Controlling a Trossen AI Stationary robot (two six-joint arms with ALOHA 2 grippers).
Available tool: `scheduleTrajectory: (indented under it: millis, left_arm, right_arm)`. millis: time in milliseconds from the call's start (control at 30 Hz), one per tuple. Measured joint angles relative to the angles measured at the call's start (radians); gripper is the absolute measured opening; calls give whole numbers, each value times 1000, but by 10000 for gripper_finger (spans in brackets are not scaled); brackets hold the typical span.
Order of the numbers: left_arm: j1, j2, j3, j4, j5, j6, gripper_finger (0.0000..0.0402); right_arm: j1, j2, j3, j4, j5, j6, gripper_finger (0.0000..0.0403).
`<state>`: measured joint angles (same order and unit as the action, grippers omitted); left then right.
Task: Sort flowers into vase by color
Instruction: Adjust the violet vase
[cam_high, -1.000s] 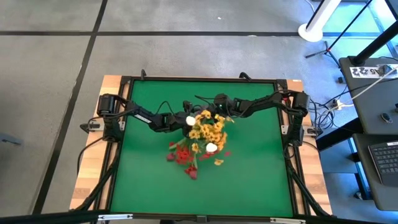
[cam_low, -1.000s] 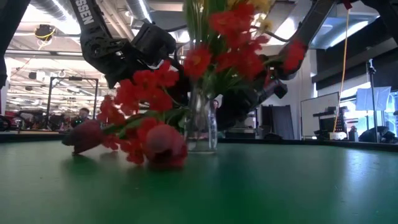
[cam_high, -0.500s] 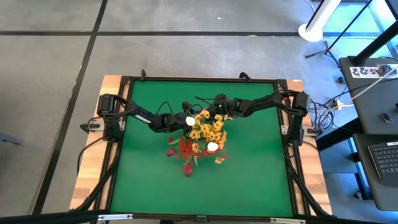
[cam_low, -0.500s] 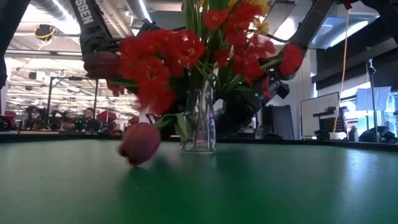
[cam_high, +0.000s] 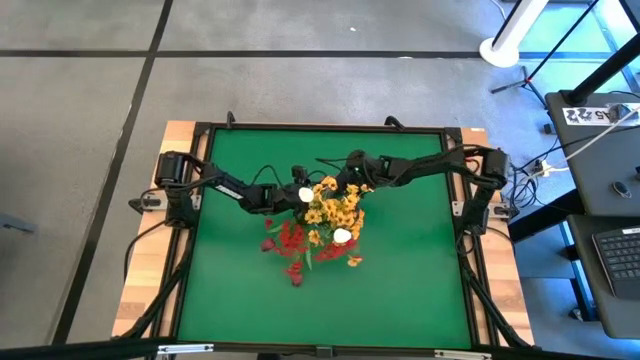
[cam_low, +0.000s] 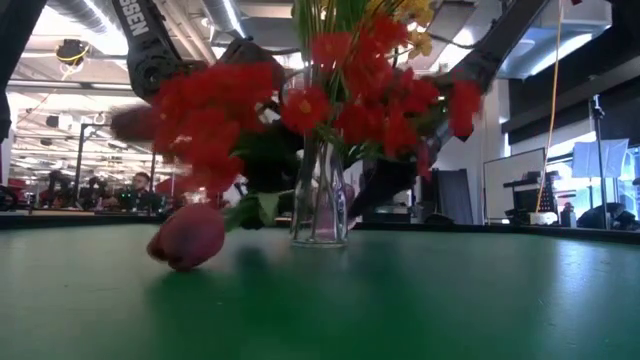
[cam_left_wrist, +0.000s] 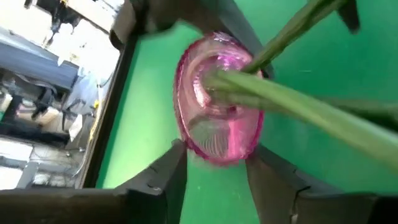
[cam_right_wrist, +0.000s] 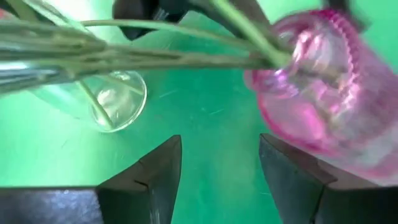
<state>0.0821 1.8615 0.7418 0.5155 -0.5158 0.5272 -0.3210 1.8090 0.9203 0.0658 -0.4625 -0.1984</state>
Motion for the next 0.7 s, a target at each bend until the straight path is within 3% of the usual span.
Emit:
scheduleTrajectory:
  millis: [200,433,700]
  left_arm:
    - [1,2,-2,-79,-14,-28,94]
    - [2,0,-2,-125,-14,-82,9]
    - [4,0,-2,-129,-5,-84,13]
  right_arm:
    - [-11,-76,0,-67,40,-27,214]
    - [-43,-107,-1,-143,84,-55,214]
    - [-41,-109,-2,-204,191,-148,214]
